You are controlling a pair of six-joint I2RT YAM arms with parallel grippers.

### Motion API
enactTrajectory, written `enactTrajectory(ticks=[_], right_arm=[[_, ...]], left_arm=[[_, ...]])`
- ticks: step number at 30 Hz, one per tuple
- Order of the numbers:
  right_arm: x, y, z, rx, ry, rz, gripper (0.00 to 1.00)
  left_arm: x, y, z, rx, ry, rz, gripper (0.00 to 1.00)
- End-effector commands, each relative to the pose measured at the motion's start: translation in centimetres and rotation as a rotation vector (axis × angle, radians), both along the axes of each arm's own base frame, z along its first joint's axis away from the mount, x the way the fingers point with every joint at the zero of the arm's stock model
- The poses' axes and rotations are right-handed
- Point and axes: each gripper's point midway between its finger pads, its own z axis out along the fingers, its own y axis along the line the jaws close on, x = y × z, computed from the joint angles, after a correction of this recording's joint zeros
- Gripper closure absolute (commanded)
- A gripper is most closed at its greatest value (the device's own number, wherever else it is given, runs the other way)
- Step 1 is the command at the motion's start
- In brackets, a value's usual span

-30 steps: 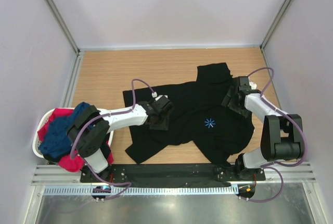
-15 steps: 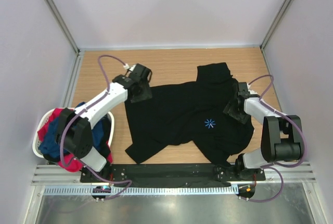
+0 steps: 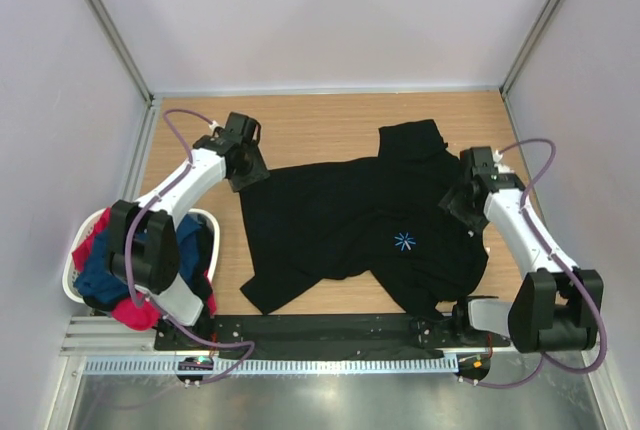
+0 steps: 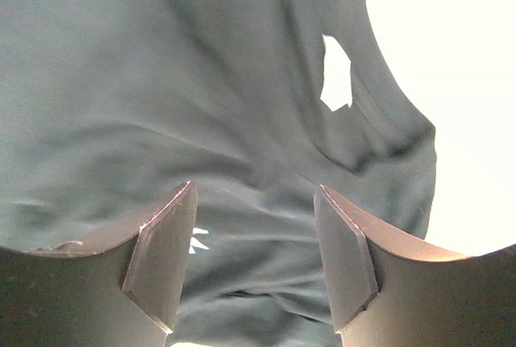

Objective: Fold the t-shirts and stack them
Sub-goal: Flatten the tshirt out

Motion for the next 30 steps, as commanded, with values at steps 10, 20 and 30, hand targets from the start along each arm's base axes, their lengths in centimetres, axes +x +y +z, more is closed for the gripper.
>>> enactTrajectory(ticks=[10, 20, 30], right_arm=[[18.7, 2.5, 3.5, 0.042, -0.289, 0.144, 0.36], [19.1, 2.5, -3.1, 0.023, -0.17, 0.157, 0.37], [11.9, 1.0, -8.4, -0.016, 0.076, 0.104, 0.38]], left_arm=[[3.8, 0.8, -1.4, 0.029, -0.011, 0.059, 0.49], [4.8, 3.4, -1.9, 0.044, -0.006, 0.149, 0.5], [5.7, 3.7, -3.5, -0.005, 0.057, 0.177, 0.51]])
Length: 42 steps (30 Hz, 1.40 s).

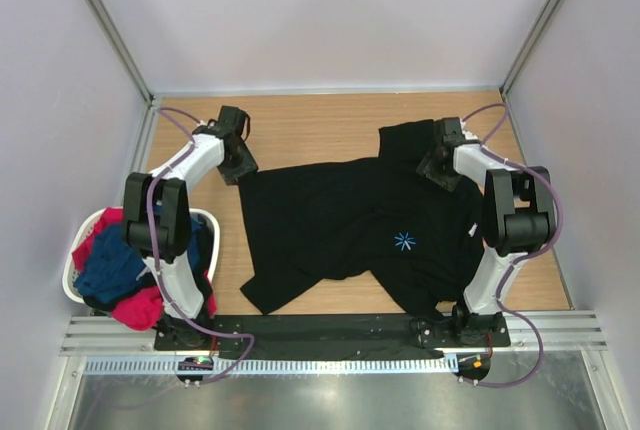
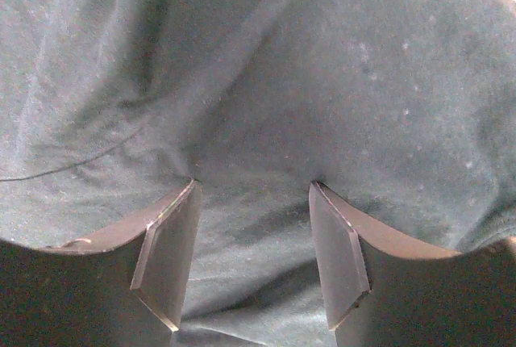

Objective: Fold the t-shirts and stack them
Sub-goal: Flatten the tshirt out

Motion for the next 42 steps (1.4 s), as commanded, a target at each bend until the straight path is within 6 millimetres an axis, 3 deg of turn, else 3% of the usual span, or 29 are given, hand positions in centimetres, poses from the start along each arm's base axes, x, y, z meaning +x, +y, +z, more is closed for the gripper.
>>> enactTrajectory(ticks=[1, 5, 8, 11, 12, 14, 15, 16, 18, 21, 27, 29, 33, 42], right_arm=[[-5.3, -1.2, -2.3, -0.048, 0.177, -0.041, 0.38], [-9.2, -1.7, -0.8, -0.045, 0.225, -0.106, 0.37], [-11.2, -0.5, 0.4, 0.025, 0.259, -0.11, 0.36], [-7.8, -0.5, 5.4, 0.022, 0.164, -0.082, 0.33], [-3.6, -0.4, 9.1, 0.023, 0.061, -0.07, 0.29], [-0.7, -0.4, 12.3, 0.003, 0.025, -0.025, 0.26], [2.7, -0.4, 16.5, 0.005, -0.094, -0.012, 0.24], [4.3, -0.4, 16.0, -0.01, -0.085, 0.02, 0.23], [7.2, -0.3, 18.6, -0.014, -0.172, 0.035, 0.23], [9.7, -0.1, 18.2, -0.007, -0.208, 0.056, 0.23], [12.1, 0.1, 16.2, 0.012, -0.225, 0.083, 0.23], [12.3, -0.3, 14.7, 0.007, -0.19, 0.076, 0.23], [12.9, -0.4, 13.6, 0.025, -0.177, 0.059, 0.23], [13.2, -0.2, 11.0, 0.034, -0.125, 0.062, 0.23]], left_arm=[[1.1, -0.5, 0.8, -0.044, -0.018, 0.009, 0.51], [1.4, -0.9, 0.9, -0.056, -0.015, -0.011, 0.51], [1.7, -1.8, 1.0, -0.094, -0.003, -0.047, 0.51], [2.4, -3.3, 1.2, -0.151, -0.003, -0.123, 0.51], [2.5, -3.4, 1.3, -0.15, -0.004, -0.138, 0.52], [2.8, -3.6, 1.4, -0.154, 0.0, -0.153, 0.51], [3.2, -3.7, 1.9, -0.154, -0.016, -0.162, 0.52], [3.4, -3.6, 2.0, -0.146, -0.02, -0.169, 0.52], [4.2, -3.5, 2.2, -0.135, -0.037, -0.174, 0.52], [4.9, -2.5, 1.3, -0.074, -0.022, -0.153, 0.53], [5.9, -0.9, -0.3, 0.011, 0.008, -0.095, 0.53], [5.9, -0.9, -0.8, 0.004, 0.025, -0.076, 0.54], [6.0, -1.4, -2.6, -0.017, 0.066, -0.043, 0.54], [5.3, -0.8, -4.7, 0.01, 0.124, -0.002, 0.54]])
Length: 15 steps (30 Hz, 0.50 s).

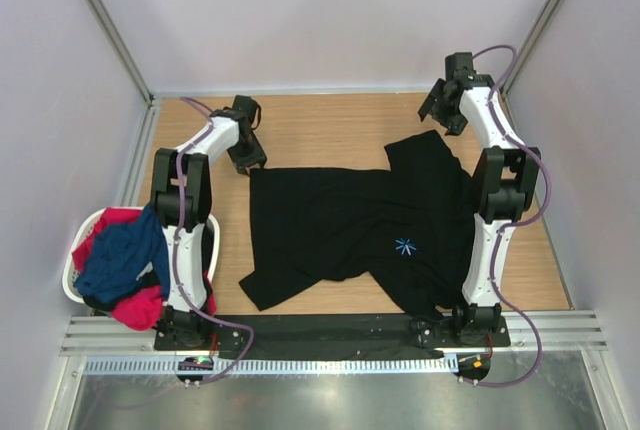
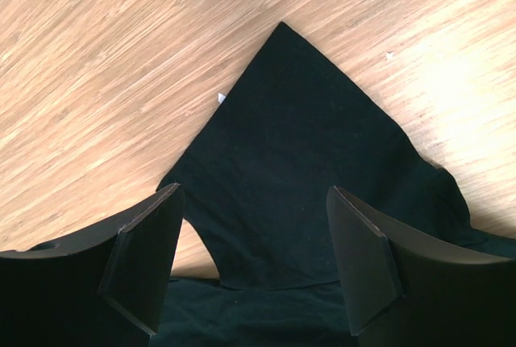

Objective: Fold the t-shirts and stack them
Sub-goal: Flatten the tshirt out

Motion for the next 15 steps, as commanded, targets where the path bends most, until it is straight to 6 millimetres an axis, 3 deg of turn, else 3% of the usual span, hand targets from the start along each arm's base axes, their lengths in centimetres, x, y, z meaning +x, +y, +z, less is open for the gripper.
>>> enactTrajectory(ticks=[1, 8, 15], right_arm=[[1.1, -1.6, 0.1, -0.005, -0.023, -0.028, 0.23], [1.9, -4.5, -4.0, -0.017, 0.027, -0.051, 0.23], [3.5, -5.5, -5.3, -0.107, 0.007, 0.043, 0.22]], left_arm=[[-0.2, 1.0, -0.5, 0.03, 0.024, 0.059, 0.56], [-0.3, 1.4, -0.9, 0.053, 0.027, 0.069, 0.72], [-0.2, 1.1, -1.9, 0.047, 0.036, 0.05, 1.0]])
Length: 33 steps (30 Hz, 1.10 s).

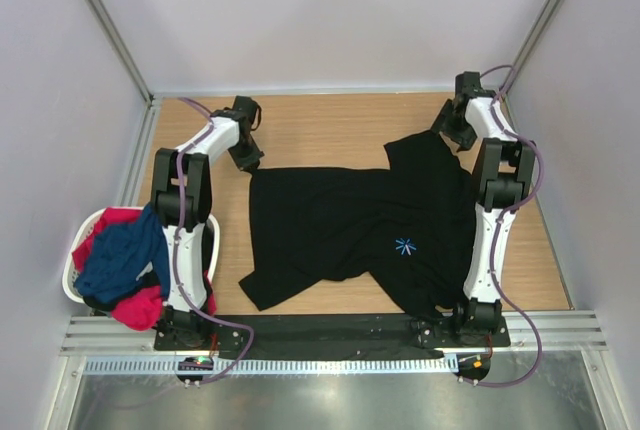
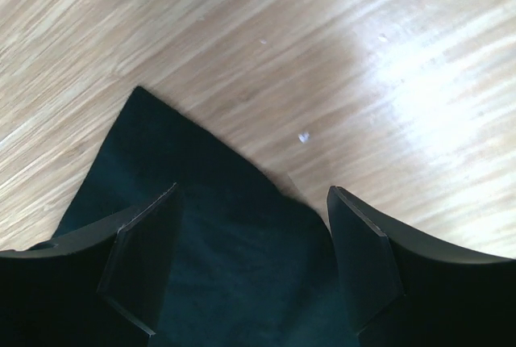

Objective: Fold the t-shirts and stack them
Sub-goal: Flatten the tshirt out

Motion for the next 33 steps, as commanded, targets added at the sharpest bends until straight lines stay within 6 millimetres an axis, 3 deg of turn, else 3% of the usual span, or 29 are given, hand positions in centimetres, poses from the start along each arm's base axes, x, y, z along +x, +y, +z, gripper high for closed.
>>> enactTrajectory(ticks=[1, 10, 17, 21, 27, 33], right_arm=[[3.1, -0.1, 3.0, -0.068, -0.125, 0.083, 0.22], [6.4, 0.5, 2.3, -0.057, -0.199, 0.162, 0.2], [8.2, 1.3, 0.9, -0.018, -0.227, 0.185, 0.19], [7.3, 1.0, 0.0, -0.028, -0.188, 0.18, 0.2], [5.8, 1.4, -1.2, -0.013, -0.129, 0.209, 0.31], [2.9, 1.3, -2.6, -0.099, -0.013, 0.256, 0.36]], left_arm=[[0.0, 0.4, -1.7, 0.014, 0.028, 0.004, 1.0], [1.4, -0.2, 0.3, -0.001, -0.053, -0.041, 1.0], [1.2, -0.7, 0.3, -0.013, -0.045, -0.067, 1.0], [1.3, -0.9, 0.1, -0.017, -0.041, -0.068, 1.0], [1.2, -1.1, -0.2, -0.028, -0.022, -0.068, 1.0], [0.9, -0.8, 0.1, -0.014, -0.026, -0.063, 1.0]])
